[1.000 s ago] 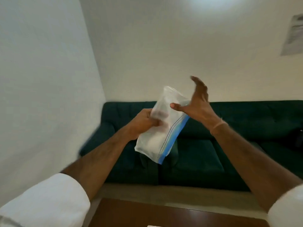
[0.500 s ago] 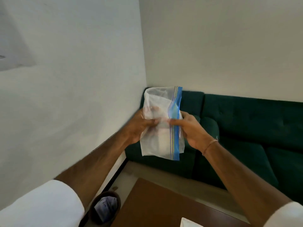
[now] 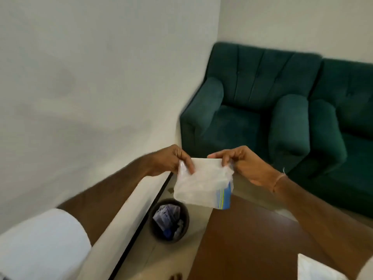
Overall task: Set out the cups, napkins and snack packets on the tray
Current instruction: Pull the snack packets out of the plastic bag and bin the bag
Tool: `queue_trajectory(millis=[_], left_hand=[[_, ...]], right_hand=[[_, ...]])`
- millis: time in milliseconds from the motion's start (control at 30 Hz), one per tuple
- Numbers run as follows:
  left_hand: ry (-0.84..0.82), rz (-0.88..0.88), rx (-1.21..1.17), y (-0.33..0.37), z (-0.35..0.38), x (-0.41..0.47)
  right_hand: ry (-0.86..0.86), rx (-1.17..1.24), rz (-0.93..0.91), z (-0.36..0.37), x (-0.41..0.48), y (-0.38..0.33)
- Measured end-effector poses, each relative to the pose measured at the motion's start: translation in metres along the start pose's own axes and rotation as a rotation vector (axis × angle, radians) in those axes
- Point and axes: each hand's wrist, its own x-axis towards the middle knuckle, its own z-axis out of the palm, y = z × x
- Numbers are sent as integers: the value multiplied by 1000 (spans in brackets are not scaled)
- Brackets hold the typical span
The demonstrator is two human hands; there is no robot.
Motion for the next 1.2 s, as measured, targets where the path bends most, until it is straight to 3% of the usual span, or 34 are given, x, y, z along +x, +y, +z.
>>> queue_trajectory(millis=[133,267,433,600,733,800,900,967,1200], left_hand=[[-174,-87,356,-95,-37,31],[-261,-143,662,-205,-36,60],[-396,-372,717,-367,2,92],[-502,-424,861,-514,58,124],[-413,-540,744,-612,80,150],[-386,-595,627,-655,129,148],[-284,-709,512,-694,283,93],[-221,-744,395,-707,335,75],[-176,-905,306,-746,355,85]], right_hand=[[-307,-765,-45,50,62,63],[-488,-1153,-41,100,111,165],[-719,-1270,103,166,152,309],[-858,-1290,256,229,173,444],[-976,-1358,245,269,186,530],[-1031,-1358,340,286,195,567],[-1094,-1394,395,305,216,607],[-1111,-1424,406,313,228,630],[-1065,-1485,412,325,252,671]])
